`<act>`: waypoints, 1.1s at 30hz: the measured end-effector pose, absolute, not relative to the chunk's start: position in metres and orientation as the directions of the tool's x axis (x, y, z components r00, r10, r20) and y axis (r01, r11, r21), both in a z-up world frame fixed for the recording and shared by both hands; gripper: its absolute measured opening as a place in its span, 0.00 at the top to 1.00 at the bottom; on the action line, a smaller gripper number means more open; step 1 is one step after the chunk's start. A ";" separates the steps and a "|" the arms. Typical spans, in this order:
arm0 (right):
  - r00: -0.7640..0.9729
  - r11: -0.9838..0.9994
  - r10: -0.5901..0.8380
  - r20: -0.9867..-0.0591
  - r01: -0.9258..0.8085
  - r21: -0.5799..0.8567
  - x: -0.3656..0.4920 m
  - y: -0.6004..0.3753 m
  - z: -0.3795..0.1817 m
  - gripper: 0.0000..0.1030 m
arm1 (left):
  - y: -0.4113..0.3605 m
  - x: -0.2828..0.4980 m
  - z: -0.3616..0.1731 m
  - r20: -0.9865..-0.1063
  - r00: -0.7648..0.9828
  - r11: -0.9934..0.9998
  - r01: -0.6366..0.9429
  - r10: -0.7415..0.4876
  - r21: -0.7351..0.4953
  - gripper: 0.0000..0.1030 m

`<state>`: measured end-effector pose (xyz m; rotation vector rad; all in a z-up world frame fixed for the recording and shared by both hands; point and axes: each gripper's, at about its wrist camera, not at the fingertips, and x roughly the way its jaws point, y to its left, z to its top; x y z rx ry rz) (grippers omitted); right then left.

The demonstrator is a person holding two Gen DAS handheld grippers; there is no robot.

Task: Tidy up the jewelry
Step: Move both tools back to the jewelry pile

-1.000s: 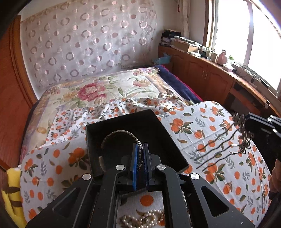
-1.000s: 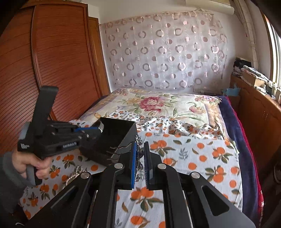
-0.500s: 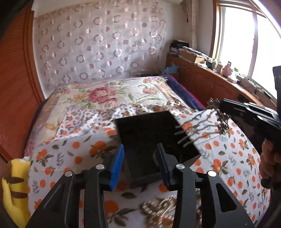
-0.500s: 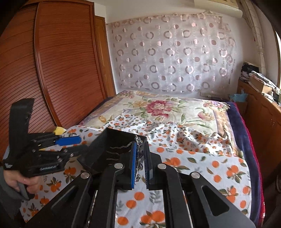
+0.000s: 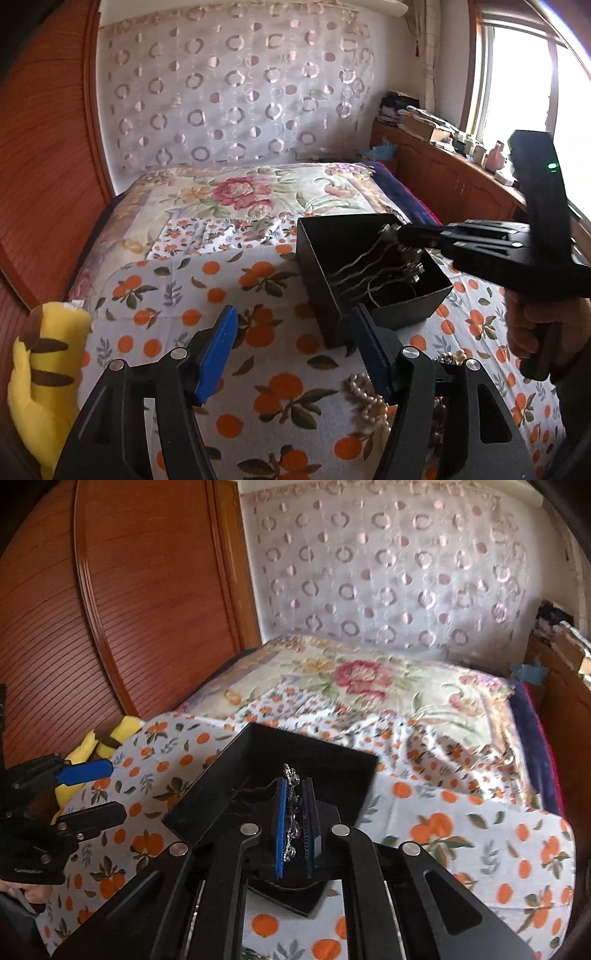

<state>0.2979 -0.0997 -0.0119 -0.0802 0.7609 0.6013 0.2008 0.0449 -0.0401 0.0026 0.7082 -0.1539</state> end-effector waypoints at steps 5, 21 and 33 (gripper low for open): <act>0.547 0.836 0.460 -0.699 -0.532 0.134 0.300 -0.093 -0.024 0.90 | 0.045 0.195 -0.045 -0.653 0.743 0.988 0.143 -0.147 -0.061 0.40; 0.592 0.841 0.442 -0.674 -0.535 0.082 0.212 -0.138 -0.016 0.87 | 0.028 0.164 -0.083 -0.714 0.663 0.973 0.187 -0.224 -0.132 0.35; 0.526 0.839 0.424 -0.738 -0.534 0.102 0.162 -0.158 -0.049 0.87 | 0.012 0.162 -0.101 -0.750 0.597 0.955 0.234 -0.287 -0.179 0.73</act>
